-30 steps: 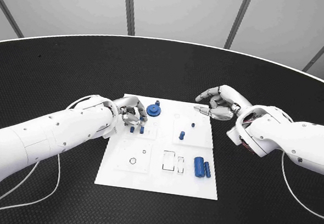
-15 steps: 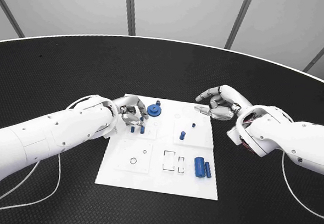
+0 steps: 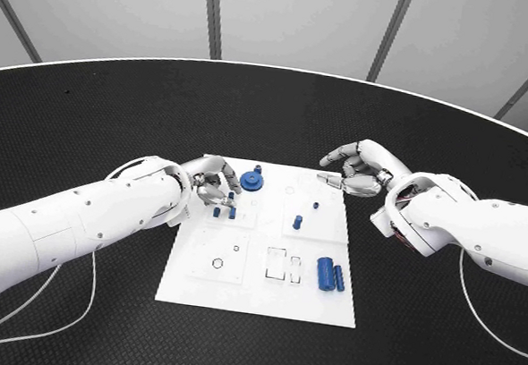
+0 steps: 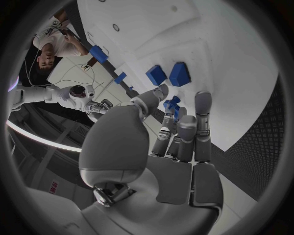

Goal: Assemble the parts on the task board

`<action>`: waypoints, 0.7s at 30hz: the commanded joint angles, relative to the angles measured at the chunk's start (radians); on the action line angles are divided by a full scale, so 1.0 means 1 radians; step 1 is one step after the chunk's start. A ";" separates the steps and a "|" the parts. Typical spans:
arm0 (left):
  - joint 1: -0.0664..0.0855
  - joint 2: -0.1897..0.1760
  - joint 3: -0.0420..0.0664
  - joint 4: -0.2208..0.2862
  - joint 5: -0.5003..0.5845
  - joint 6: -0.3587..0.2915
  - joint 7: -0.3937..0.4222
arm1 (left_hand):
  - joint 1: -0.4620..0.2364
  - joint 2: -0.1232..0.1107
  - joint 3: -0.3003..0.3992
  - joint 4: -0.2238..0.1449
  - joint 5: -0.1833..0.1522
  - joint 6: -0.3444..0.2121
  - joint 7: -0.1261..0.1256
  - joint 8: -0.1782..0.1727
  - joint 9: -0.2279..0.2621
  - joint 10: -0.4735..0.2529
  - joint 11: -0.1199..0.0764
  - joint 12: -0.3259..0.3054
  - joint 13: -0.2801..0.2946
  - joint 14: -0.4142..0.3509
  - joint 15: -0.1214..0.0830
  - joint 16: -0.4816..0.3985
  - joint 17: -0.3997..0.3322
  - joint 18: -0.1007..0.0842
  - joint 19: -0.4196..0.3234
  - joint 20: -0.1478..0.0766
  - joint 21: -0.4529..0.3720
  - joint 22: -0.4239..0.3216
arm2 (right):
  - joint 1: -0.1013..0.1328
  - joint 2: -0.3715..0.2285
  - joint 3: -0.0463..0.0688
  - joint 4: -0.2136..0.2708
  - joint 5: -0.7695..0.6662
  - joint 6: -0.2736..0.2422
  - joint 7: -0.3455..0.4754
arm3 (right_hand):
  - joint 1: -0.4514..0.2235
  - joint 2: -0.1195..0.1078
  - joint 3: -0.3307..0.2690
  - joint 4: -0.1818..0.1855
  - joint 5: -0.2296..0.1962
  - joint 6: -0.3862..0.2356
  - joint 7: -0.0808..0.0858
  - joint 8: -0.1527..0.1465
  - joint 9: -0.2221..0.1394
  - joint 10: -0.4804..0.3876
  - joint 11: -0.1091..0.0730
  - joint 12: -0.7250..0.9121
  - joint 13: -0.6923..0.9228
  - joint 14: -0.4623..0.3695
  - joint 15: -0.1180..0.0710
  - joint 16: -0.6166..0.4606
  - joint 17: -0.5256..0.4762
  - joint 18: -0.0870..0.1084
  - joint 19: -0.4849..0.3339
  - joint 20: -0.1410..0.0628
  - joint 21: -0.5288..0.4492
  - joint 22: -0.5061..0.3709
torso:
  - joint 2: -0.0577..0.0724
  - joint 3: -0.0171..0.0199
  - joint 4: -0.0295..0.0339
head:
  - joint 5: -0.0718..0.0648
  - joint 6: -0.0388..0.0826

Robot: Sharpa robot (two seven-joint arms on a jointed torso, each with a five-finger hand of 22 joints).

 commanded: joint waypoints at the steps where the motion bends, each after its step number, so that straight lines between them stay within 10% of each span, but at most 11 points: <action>1: 0.001 -0.011 0.000 0.012 0.013 0.003 0.000 | 0.001 -0.006 -0.007 0.001 -0.003 -0.008 -0.001 -0.003 -0.001 -0.006 -0.001 -0.005 -0.001 -0.008 -0.001 -0.007 -0.001 -0.002 -0.007 0.004 -0.004 -0.001 | 0.000 0.001 0.000 -0.002 0.000 0.000 0.000 | -0.009 0.000 0.005 0.001 0.004 0.005 -0.002 0.006 -0.001 0.004 0.000 0.003 0.079 0.059 -0.008 -0.002 0.071 0.016 0.051 -0.007 -0.004 0.167 | -0.001 0.0000 0.0019 | 0.001 0.001; 16: 0.051 -0.105 0.001 0.129 0.207 -0.018 0.001 | 0.006 0.010 -0.019 0.010 -0.002 -0.011 0.009 -0.011 -0.007 -0.023 0.001 -0.007 -0.012 -0.053 0.002 -0.022 -0.100 0.007 -0.037 0.006 -0.037 -0.048 | 0.000 0.007 0.000 -0.026 0.000 -0.007 0.007 | -0.008 -0.002 0.007 0.000 0.005 0.008 -0.002 0.008 -0.001 -0.011 0.000 -0.015 0.061 0.056 -0.008 -0.009 0.059 0.020 0.043 -0.007 -0.020 0.154 | -0.001 -0.0010 0.0013 | 0.008 0.019; 21: 0.088 -0.155 0.002 0.158 0.393 -0.028 0.015 | 0.017 0.022 -0.015 0.011 -0.002 -0.015 0.013 -0.019 -0.012 -0.015 0.001 0.001 -0.018 -0.107 0.001 -0.046 -0.205 0.007 -0.045 0.007 -0.049 -0.058 | 0.000 0.009 0.000 -0.034 0.000 -0.007 0.006 | -0.004 -0.010 0.041 -0.005 0.005 0.017 -0.010 0.018 -0.005 -0.235 -0.009 -0.362 -0.262 0.021 -0.016 -0.087 -0.054 0.049 -0.013 -0.015 -0.140 0.057 | -0.003 -0.0008 0.0013 | 0.008 0.020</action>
